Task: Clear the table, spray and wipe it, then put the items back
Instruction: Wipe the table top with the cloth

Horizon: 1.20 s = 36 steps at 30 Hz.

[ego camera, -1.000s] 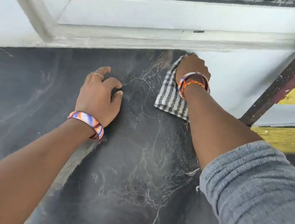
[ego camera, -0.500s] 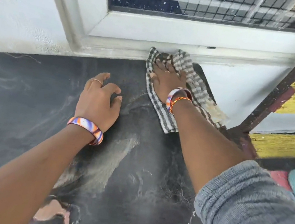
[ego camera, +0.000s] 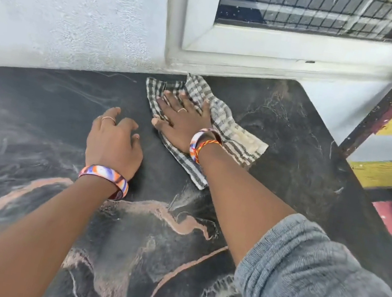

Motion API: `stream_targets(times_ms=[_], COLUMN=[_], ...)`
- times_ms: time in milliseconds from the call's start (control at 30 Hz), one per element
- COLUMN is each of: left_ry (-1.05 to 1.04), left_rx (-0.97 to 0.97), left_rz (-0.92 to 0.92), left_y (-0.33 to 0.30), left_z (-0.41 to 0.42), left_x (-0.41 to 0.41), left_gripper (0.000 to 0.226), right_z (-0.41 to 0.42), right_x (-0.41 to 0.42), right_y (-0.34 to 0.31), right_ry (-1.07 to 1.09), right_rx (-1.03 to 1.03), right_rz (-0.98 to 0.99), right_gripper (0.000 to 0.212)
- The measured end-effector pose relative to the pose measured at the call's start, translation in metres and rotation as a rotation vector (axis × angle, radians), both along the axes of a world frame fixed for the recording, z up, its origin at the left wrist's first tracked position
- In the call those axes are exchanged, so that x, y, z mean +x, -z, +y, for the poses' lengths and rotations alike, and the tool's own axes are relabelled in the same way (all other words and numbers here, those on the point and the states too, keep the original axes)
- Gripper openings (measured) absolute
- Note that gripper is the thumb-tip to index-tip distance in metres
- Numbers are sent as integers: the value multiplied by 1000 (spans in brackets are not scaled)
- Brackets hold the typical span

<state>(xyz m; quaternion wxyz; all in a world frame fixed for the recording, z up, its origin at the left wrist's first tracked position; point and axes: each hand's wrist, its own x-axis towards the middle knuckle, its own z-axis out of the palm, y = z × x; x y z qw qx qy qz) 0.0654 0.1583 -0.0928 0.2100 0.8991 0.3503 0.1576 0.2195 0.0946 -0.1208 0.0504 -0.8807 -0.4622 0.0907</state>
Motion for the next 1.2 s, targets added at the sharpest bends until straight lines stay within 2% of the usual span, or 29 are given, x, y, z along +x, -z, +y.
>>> stream_targets(times_ms=[167, 600, 833, 933, 1033, 1200], left_ry=[116, 450, 568, 614, 622, 532], left_rx=[18, 94, 104, 125, 147, 169], left_rz=[0, 37, 19, 10, 16, 29], left_y=[-10, -32, -36, -38, -37, -36], left_z=[-21, -110, -163, -181, -188, -191], left_x=[-12, -28, -54, -77, -102, -159], left_gripper=[28, 28, 28, 28, 29, 29], right_z=[-45, -251, -344, -372, -384, -373], right_x=[-33, -60, -114, -144, -167, -227], right_y=[-2, -4, -8, -10, -12, -9], right_ry=[117, 1093, 1408, 1465, 1424, 1295], right_rx=[21, 20, 43, 37, 70, 279], right_rz=[-4, 35, 56, 81, 111, 77], right_gripper=[50, 52, 53, 52, 51, 50])
